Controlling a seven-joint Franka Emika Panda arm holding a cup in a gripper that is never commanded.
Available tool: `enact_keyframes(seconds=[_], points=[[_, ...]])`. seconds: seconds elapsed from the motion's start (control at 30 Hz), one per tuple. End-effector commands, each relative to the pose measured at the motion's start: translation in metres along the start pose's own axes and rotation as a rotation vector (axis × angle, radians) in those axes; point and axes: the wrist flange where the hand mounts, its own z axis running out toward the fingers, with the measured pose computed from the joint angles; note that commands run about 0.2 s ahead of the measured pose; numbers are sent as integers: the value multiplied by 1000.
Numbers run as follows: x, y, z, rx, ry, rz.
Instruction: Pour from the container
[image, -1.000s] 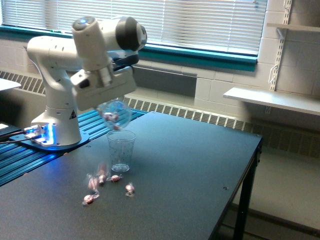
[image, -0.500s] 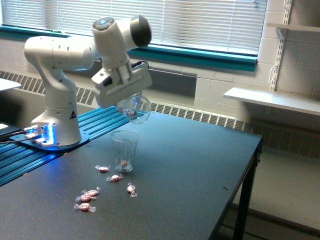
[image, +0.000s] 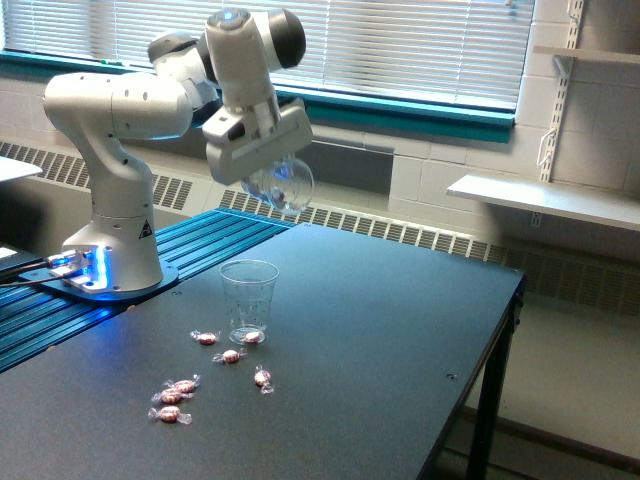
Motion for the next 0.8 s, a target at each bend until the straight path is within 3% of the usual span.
enact_keyframes(seconds=[0.03, 0.1, 0.33, 0.47, 0.63, 0.8], points=[[16, 25, -24, 24, 21, 198], [22, 31, -30, 17, 24, 255], [33, 46, -32, -23, 16, 237], [43, 55, -26, -57, -2, 233], [58, 64, -12, -92, -32, 285], [75, 71, 0, -84, -69, 321]])
